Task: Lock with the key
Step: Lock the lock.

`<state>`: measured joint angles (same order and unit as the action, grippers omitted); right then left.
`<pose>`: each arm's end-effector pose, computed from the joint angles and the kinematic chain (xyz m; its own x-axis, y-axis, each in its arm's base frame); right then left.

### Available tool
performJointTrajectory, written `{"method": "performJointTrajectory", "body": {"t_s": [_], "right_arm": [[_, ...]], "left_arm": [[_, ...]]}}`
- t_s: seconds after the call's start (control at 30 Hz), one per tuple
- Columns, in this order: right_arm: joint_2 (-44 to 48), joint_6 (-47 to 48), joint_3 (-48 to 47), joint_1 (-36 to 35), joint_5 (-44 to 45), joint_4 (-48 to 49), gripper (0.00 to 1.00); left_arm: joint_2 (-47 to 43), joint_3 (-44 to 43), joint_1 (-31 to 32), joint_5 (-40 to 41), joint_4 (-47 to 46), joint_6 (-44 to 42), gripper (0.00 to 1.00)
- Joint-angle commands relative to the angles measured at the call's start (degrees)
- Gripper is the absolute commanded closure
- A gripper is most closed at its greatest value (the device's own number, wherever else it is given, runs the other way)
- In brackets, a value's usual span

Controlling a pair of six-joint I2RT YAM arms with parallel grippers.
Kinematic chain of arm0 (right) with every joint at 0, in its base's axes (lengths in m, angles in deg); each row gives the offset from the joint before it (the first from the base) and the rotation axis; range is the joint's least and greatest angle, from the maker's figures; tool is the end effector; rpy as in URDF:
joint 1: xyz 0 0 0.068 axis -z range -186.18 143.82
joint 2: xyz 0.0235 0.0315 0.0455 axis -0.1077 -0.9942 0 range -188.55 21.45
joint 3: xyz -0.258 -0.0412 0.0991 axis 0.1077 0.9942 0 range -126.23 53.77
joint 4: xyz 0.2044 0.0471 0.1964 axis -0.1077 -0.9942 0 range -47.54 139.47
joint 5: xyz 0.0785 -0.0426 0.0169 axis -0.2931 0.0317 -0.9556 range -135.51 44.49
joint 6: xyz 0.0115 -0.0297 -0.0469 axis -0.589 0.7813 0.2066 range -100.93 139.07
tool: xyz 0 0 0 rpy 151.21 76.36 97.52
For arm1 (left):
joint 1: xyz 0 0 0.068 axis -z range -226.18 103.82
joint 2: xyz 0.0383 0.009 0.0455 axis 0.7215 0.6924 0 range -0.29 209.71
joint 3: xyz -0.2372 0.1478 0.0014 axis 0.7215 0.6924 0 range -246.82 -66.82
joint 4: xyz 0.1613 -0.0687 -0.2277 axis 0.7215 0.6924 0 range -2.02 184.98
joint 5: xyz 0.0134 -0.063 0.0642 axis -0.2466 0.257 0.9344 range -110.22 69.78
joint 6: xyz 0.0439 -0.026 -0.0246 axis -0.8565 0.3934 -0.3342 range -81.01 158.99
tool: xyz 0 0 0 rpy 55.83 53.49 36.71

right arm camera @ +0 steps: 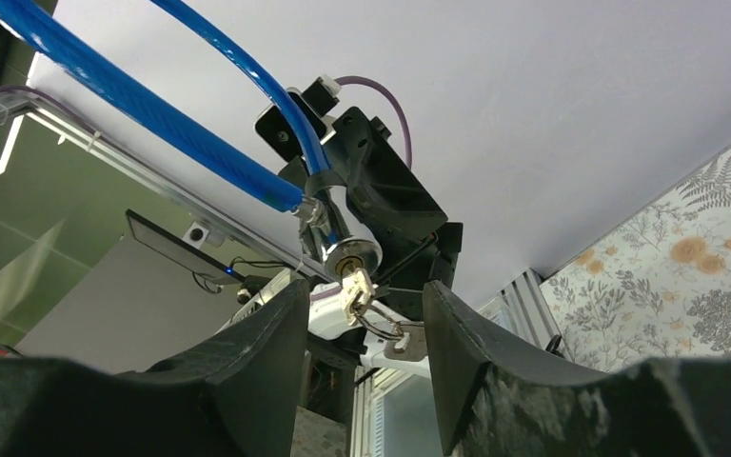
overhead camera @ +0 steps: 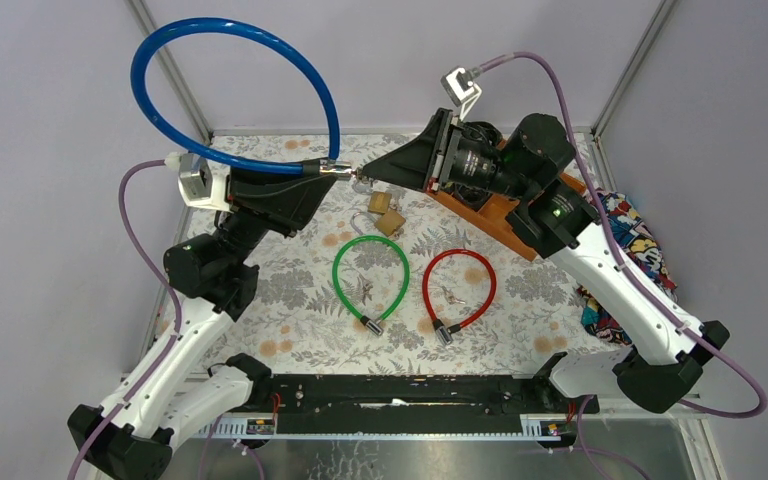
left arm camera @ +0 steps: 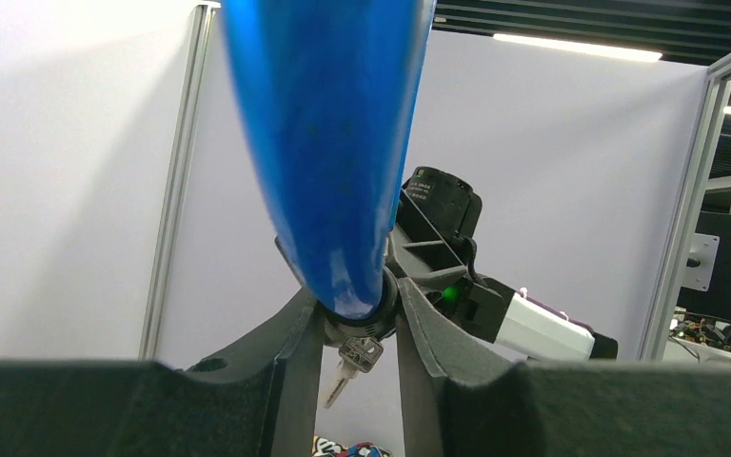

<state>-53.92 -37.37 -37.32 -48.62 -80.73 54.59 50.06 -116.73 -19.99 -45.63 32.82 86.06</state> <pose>0.2037 0.2173 0.5450 -0.6458 0.3319 -0.6876 -0.7434 -0.0678 0.6654 0.1572 -0.0963 0.4696 0.0441 -0.7587 -0.6499 0.9593 0.2137 -0.1843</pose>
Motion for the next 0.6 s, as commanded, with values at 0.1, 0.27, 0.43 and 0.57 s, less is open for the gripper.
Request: {"method": "performJointTrajectory", "body": {"t_s": [0.1, 0.27, 0.43, 0.57], "right_arm": [[-0.4, -1.3, -1.1, -1.6, -2.8, 3.8, 0.50], [-0.7, -0.5, -1.7, -2.3, -3.0, 3.4, 0.70], [-1.2, -0.5, -2.0, -2.8, -3.8, 3.8, 0.92], [-1.1, 3.0, -2.7, -2.8, -3.8, 2.7, 1.00]], "left_arm": [[-0.9, -0.8, -0.4, 0.5, -4.2, 0.4, 1.00], [-1.0, -0.8, -0.5, 0.4, -4.1, 0.2, 1.00], [-0.7, -0.8, -0.4, 0.5, -4.1, 0.0, 1.00], [-0.8, -0.6, -0.5, 0.2, -3.1, 0.6, 1.00]]}}
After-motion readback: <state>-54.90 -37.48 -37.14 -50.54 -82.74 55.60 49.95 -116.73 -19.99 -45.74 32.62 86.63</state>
